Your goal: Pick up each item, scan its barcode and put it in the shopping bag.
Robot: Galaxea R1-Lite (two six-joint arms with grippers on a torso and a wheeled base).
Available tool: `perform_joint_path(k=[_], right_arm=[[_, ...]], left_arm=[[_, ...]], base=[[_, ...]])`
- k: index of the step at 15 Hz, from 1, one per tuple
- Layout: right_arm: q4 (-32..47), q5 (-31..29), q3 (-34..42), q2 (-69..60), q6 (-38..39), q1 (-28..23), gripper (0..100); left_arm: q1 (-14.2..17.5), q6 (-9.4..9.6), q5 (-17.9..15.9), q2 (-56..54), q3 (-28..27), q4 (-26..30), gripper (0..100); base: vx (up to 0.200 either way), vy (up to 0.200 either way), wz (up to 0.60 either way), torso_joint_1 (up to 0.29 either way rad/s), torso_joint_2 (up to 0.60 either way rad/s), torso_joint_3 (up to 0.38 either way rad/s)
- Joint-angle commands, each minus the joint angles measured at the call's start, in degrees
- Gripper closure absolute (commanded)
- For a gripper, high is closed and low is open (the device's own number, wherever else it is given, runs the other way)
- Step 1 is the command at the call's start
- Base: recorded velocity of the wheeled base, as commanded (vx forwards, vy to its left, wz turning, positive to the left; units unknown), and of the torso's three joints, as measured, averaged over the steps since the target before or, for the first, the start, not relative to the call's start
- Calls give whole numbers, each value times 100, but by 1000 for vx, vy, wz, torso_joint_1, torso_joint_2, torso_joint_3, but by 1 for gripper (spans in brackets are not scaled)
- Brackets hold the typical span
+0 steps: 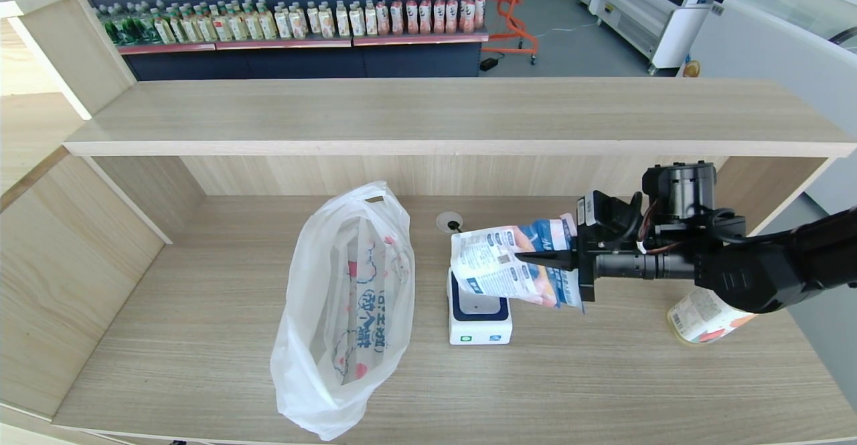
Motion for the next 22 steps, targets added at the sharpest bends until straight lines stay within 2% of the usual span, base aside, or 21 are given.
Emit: perform_joint_path(k=[1,6,8,9,10,11,13,14,17,22], right_arm=[[8,9,16,-15,19,10,100],[44,9,51,-287,389,19,100],[17,18,-46,-823,1610,19,100],[26,9,7,-1280,2691,19,100],[52,0,68,-1544,3342,19,100],[52,-114,349,-2115,4818,1,100],[79,-536,815,-2634,6040,1,100],[140,-712,1281,-2880,6365,-43,100],[140,-799,2011,-3240,6462,-192,100],[140,-808,2107,-3618,7288,-192,100]], left_arm=[[0,0,3,-2,0,1,0],[0,0,3,-2,0,1,0],[0,0,3,-2,0,1,0],[0,0,3,-2,0,1,0],[0,0,3,-2,0,1,0],[0,0,3,-2,0,1,0],[0,0,3,-2,0,1,0],[0,0,3,-2,0,1,0],[0,0,3,-2,0,1,0],[0,0,3,-2,0,1,0]], base=[[0,0,0,0,0,0],[0,0,0,0,0,0],[0,0,0,0,0,0],[0,0,0,0,0,0],[0,0,0,0,0,0],[0,0,0,0,0,0],[0,0,0,0,0,0],[0,0,0,0,0,0],[0,0,0,0,0,0],[0,0,0,0,0,0]])
